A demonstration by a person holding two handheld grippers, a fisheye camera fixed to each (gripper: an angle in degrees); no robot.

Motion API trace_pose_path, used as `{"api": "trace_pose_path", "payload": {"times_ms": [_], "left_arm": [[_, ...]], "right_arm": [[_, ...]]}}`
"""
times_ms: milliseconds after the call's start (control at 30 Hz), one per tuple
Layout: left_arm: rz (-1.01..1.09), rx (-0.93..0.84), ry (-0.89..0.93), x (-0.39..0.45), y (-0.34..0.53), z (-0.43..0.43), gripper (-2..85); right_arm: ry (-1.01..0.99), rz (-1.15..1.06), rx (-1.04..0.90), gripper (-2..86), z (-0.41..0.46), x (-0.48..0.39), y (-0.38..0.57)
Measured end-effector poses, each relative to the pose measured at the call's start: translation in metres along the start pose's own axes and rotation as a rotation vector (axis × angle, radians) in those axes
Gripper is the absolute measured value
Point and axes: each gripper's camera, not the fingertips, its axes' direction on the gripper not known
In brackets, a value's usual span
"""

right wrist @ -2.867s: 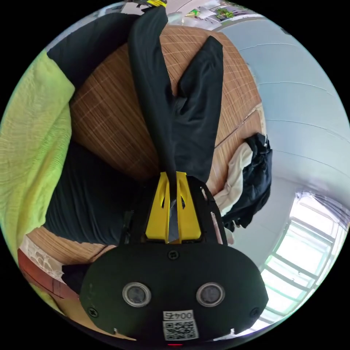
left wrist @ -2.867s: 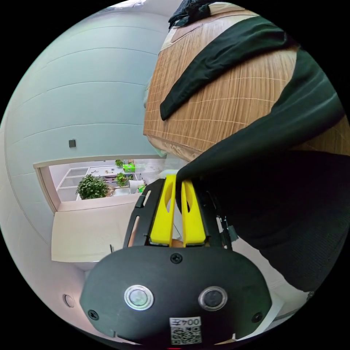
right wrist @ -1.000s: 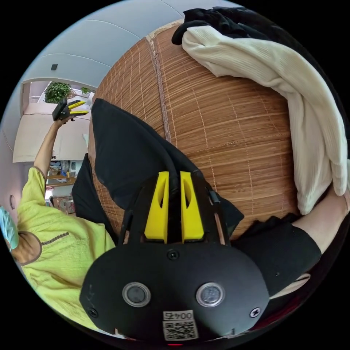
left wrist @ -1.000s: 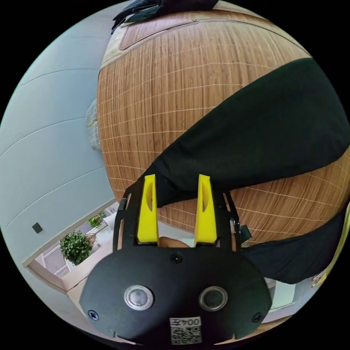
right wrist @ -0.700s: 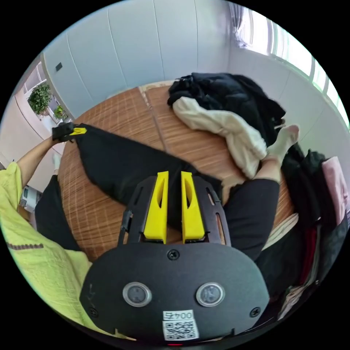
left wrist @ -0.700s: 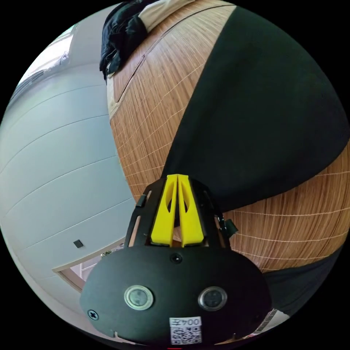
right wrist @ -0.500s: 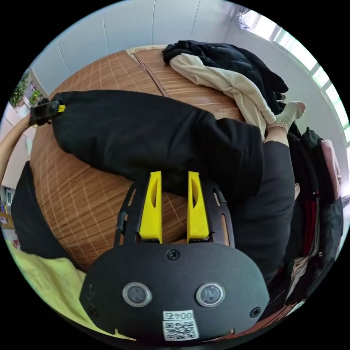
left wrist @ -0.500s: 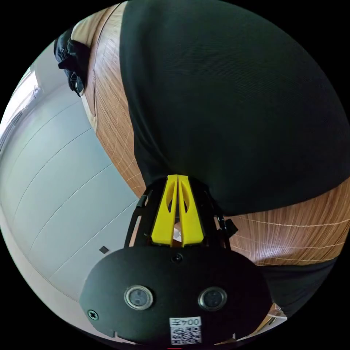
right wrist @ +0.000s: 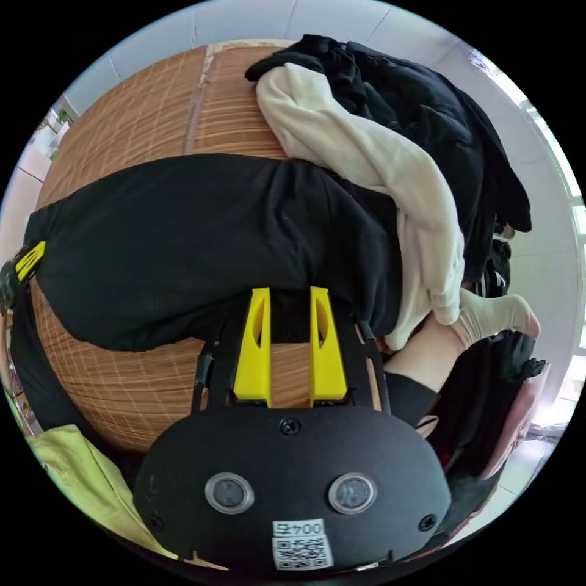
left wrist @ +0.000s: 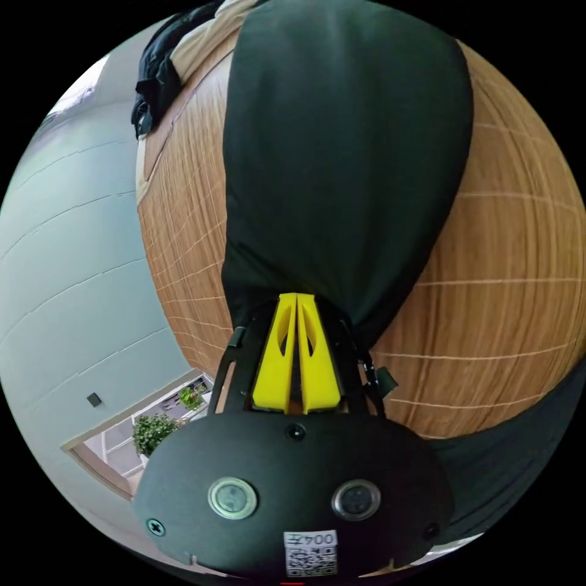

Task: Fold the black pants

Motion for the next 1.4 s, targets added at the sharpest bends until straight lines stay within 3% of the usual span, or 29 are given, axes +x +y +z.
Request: {"api": "trace_pose_path", "payload": {"times_ms": [133,200,333,467,567,667,867,1067,1400], "left_arm": [[-0.124,-0.002,-0.174,0.038,0.007,-0.004,0.1],[-0.185,0.044,-0.204,0.044,0.025,-0.009,0.2],[-0.321,0.054,-0.263,0.048,0.103,-0.024,0.5],[-0.431,-0.068,-0.246,0.049,0.191,-0.013,0.6],[-0.511,-0.177,-0.193,0.051,0.255,0.003,0.8],[-0.533,-0.249,-0.167,0.057,0.285,0.019,1.2],[-0.629,-0.224,-0.056,0.049,0.322,0.041,3.5],[-0.64,-0.249,0.029,0.049,0.34,0.064,4.7],[-0.685,-0.258,0.077,0.038,0.383,0.084,2.5]], "right_arm": [[-0.086,0.044,-0.021,9.3,-0.013,0.02,-0.004],[-0.037,0.065,0.057,8.3,-0.04,0.003,0.008],[0.002,-0.05,0.371,6.9,-0.115,-0.083,0.069],[-0.192,-0.203,0.518,4.5,-0.139,-0.181,0.115],[-0.357,-0.323,0.541,4.0,-0.145,-0.253,0.109],[-0.398,-0.523,0.561,4.9,-0.17,-0.338,0.076],[-0.292,-0.873,0.603,6.7,-0.228,-0.505,-0.01],[-0.128,-1.161,0.544,8.0,-0.226,-0.64,-0.053],[-0.044,-1.291,0.456,6.1,-0.207,-0.676,-0.096]]}}
